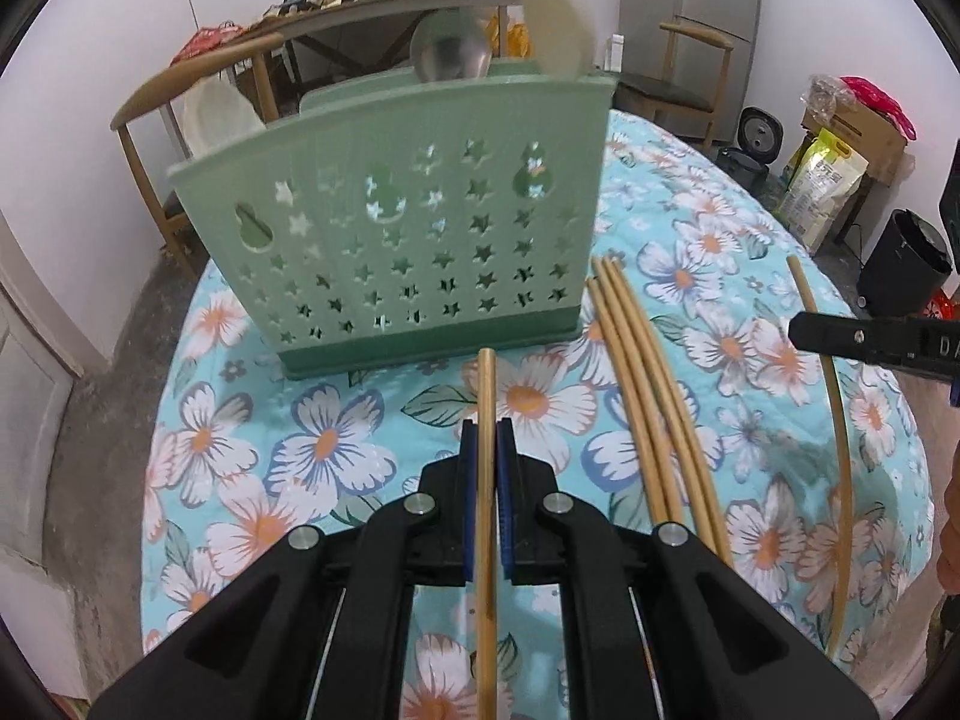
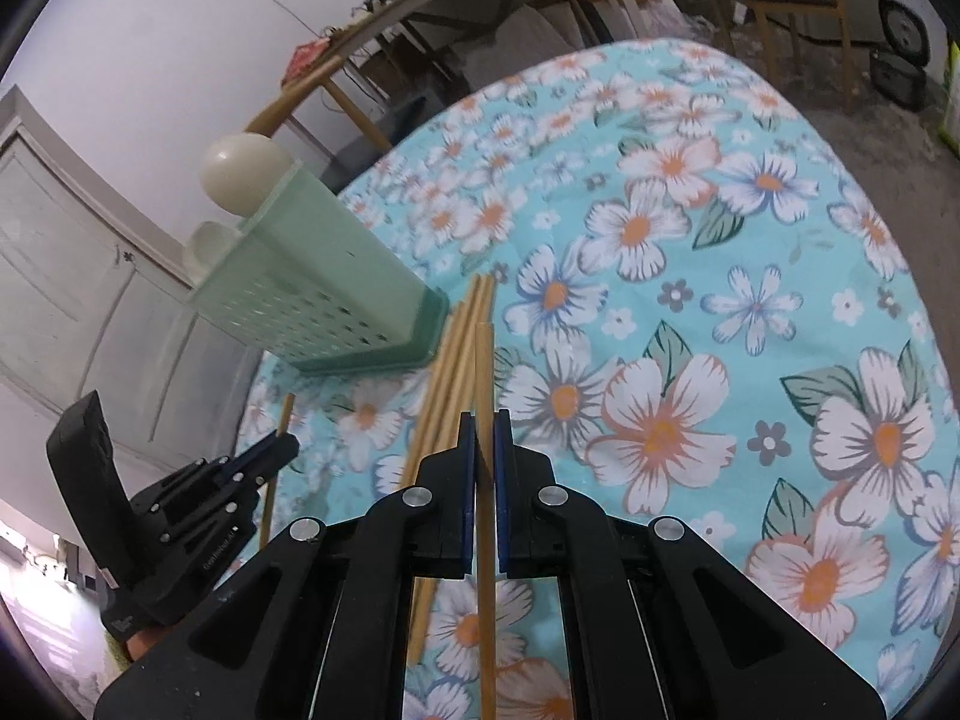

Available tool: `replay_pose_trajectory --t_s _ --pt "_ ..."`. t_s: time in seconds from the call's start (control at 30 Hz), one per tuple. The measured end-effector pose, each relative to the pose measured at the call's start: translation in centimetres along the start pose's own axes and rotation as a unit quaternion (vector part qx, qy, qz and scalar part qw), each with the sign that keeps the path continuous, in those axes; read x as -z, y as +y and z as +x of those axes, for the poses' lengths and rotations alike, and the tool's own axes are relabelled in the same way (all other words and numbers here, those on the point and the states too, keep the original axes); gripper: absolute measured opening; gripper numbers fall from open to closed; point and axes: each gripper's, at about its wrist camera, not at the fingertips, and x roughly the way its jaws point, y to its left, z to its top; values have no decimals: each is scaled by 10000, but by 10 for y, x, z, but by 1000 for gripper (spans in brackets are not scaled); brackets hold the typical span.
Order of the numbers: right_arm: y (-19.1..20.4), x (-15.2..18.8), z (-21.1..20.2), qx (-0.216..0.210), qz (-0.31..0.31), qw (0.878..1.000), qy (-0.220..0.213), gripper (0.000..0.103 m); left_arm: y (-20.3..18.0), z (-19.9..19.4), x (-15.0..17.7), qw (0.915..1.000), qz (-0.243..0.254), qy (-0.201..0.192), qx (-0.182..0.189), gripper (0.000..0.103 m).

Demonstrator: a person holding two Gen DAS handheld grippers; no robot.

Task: Organize utensils
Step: 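Lift both chopsticks and carry them above the green holder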

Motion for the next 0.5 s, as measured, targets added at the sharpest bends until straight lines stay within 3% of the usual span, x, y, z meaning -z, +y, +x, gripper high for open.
replay_pose_trajectory --t_s 0.5 --pt "28 -8 -40 -296 -214 9986 -395 4 -8 -37 0 9992 132 -356 -111 5"
